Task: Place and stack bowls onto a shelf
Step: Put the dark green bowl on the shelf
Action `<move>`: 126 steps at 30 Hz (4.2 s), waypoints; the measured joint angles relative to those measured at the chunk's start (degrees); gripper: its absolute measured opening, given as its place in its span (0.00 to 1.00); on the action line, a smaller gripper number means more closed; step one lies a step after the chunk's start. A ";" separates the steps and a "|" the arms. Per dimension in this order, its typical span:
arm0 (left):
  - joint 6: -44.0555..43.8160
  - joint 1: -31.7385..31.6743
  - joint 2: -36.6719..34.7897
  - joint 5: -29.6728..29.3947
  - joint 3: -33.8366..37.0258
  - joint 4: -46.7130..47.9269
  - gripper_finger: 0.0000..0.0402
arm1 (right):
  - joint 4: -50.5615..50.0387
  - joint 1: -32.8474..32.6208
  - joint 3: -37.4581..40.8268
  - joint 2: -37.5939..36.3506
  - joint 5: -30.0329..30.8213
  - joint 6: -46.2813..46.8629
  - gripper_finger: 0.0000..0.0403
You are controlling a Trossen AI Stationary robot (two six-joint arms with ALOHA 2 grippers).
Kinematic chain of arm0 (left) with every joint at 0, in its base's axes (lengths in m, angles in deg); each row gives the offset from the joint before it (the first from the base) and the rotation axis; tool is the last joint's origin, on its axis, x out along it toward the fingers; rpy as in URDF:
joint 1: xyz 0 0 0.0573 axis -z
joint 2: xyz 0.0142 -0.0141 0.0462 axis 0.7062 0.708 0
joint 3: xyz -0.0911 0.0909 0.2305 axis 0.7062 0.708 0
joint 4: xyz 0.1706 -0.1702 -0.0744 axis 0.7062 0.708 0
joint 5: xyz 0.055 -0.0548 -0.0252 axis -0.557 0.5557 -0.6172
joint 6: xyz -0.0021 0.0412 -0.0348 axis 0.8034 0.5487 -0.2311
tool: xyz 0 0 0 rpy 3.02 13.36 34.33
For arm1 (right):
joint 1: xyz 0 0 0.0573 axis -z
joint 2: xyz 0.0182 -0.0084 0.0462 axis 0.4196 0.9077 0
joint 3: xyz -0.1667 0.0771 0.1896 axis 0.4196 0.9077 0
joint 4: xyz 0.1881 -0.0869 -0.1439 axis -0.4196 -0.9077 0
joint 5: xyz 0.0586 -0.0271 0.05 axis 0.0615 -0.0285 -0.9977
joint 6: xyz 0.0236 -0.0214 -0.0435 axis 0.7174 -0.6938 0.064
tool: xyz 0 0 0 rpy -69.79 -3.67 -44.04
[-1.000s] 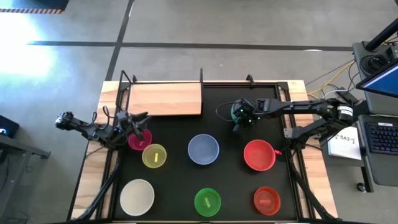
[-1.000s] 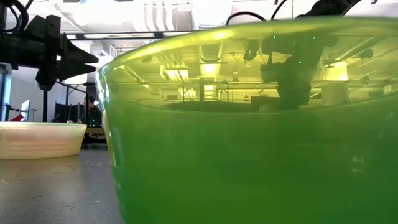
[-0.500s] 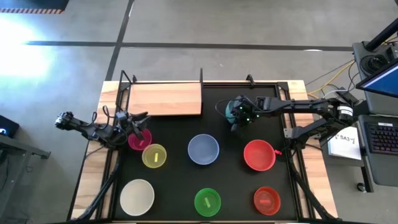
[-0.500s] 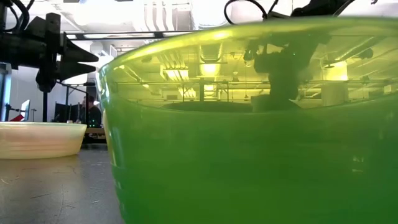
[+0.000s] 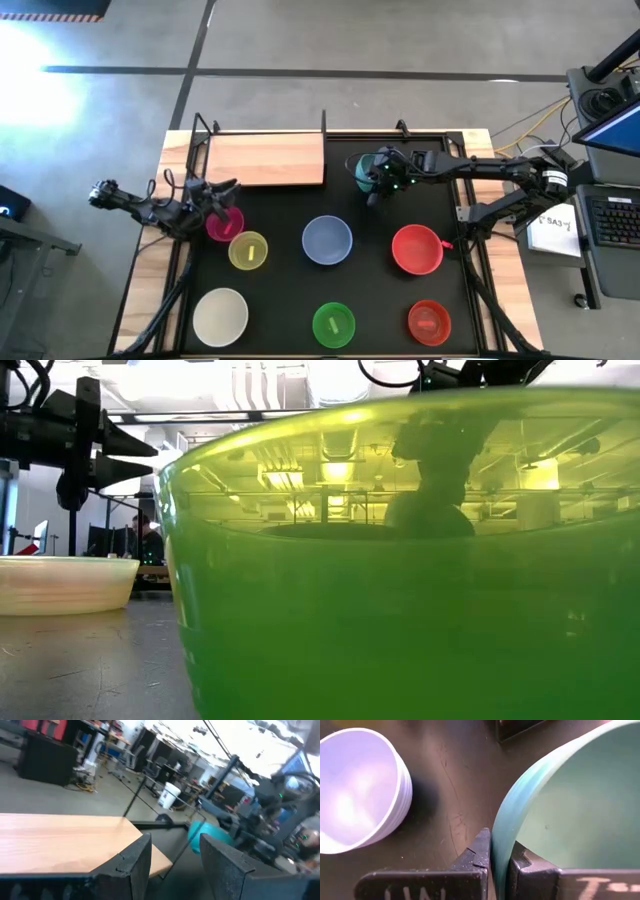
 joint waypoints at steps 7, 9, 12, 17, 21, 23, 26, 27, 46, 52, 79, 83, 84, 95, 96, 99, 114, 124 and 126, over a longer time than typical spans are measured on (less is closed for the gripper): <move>-0.48 -0.03 0.02 0.72 0.02 -3.94 0.37 | -0.13 0.00 0.00 0.00 -1.69 -2.14 0.02; -0.40 -0.04 0.02 2.28 0.00 -4.06 0.37 | -0.13 0.00 0.00 0.00 -1.76 -2.60 0.02; -0.40 -0.02 0.02 3.09 0.00 -5.06 0.37 | -0.18 0.00 0.00 0.00 -1.76 -3.29 0.02; 0.45 -0.02 0.02 4.06 0.00 -4.81 0.37 | -0.16 0.00 0.00 0.00 -1.76 -4.04 0.02; -3.67 -0.02 0.20 4.09 0.00 -4.20 0.37 | -0.17 -0.01 0.00 0.02 -1.89 -4.01 0.02; -5.86 -0.04 0.60 5.71 0.01 -4.28 0.37 | -0.13 -0.02 0.00 0.02 -3.75 -4.04 0.02; -4.19 -0.04 1.59 11.89 0.02 -6.48 0.37 | 0.24 -0.70 0.02 0.02 -7.27 -4.38 0.02; -3.55 -0.04 2.14 13.93 0.02 -7.90 0.37 | 0.21 -1.25 0.02 0.02 -7.71 -4.66 0.02; 6.43 -0.04 27.69 34.87 -5.25 -21.38 0.37 | -9.81 -13.78 -8.05 0.04 -13.99 -1.37 0.02; 19.30 0.00 38.12 44.77 -11.75 -21.34 0.37 | -12.18 -17.46 -13.68 0.52 -21.12 -1.14 0.02; 37.13 0.02 87.56 60.46 -34.86 -40.74 0.37 | -13.08 -29.88 -28.13 18.98 -45.23 -13.98 0.02; 37.15 0.02 91.87 63.53 -36.78 -44.59 0.37 | -15.47 -29.88 -29.49 20.53 -45.22 -17.16 0.02; 37.15 0.02 93.01 64.14 -37.67 -45.29 0.37 | -15.12 -29.88 -29.75 20.78 -45.19 -17.73 0.02; 36.58 0.29 101.37 73.29 -45.82 -45.51 0.36 | -14.70 -29.73 -30.68 20.47 -43.39 -20.63 0.02; 36.48 0.30 101.77 73.49 -46.29 -45.45 0.34 | -14.76 -29.73 -30.69 20.41 -43.28 -20.53 0.02; 34.81 0.35 102.12 73.50 -46.90 -45.24 0.27 | -14.72 -29.73 -30.69 20.41 -43.27 -20.41 0.02; 20.72 -0.08 102.12 78.62 -46.90 -44.78 0.01 | -14.06 -28.97 -30.69 20.42 -40.21 -11.62 0.23; 17.31 -0.32 102.12 77.94 -48.93 -42.97 0.00 | -15.26 -25.23 -30.62 19.03 -37.27 -8.02 0.49; 16.23 -0.48 102.11 77.86 -50.02 -41.37 0.00 | -15.73 -24.21 -30.58 18.34 -37.36 -8.09 0.51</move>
